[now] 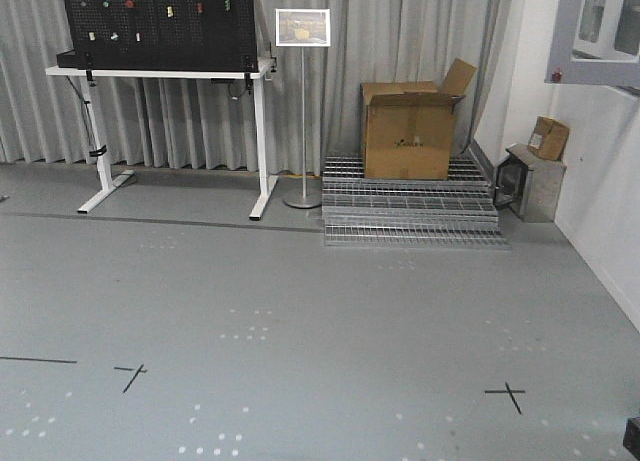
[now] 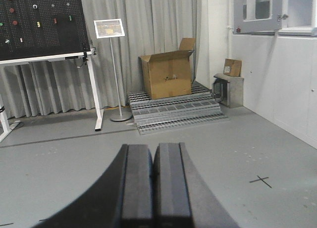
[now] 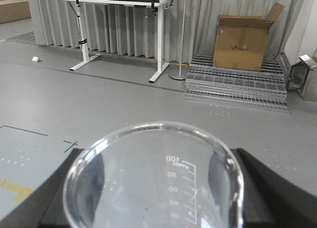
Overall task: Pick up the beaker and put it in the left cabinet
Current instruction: 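Drive the base toward the open white cabinet and turn to face it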
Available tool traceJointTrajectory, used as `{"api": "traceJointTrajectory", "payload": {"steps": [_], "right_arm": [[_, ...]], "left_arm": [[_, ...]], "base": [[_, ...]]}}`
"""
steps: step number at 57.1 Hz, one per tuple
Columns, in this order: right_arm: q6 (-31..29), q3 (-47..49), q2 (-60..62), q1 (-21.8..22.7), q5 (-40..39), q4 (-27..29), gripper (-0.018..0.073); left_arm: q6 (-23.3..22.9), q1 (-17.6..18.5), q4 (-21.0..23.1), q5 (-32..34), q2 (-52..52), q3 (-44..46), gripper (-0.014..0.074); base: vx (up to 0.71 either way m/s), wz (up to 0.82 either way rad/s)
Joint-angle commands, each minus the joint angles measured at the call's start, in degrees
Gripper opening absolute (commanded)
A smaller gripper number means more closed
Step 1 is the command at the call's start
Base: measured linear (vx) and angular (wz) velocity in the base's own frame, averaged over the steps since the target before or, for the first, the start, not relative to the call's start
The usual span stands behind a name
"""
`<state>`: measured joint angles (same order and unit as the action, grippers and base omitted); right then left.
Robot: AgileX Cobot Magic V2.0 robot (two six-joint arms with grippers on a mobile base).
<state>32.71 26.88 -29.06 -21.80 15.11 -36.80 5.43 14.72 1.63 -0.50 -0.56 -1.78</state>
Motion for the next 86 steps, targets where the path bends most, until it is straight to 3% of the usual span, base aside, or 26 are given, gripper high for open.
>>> {"api": "traceJointTrajectory", "payload": {"steps": [1,86], "right_arm": [[-0.01,1.66,-0.35,0.13,-3.94,-1.19,-0.0004],[-0.01,1.66,-0.35,0.13,-3.94,-1.19,-0.0004]], "left_arm": [[-0.19,0.22,0.47,4.81,-1.03,-0.94,0.0001],[-0.19,0.22,0.47,4.81,-1.03,-0.94,0.0001]], "base": [[0.60,0.04],[0.62,-0.03]]}}
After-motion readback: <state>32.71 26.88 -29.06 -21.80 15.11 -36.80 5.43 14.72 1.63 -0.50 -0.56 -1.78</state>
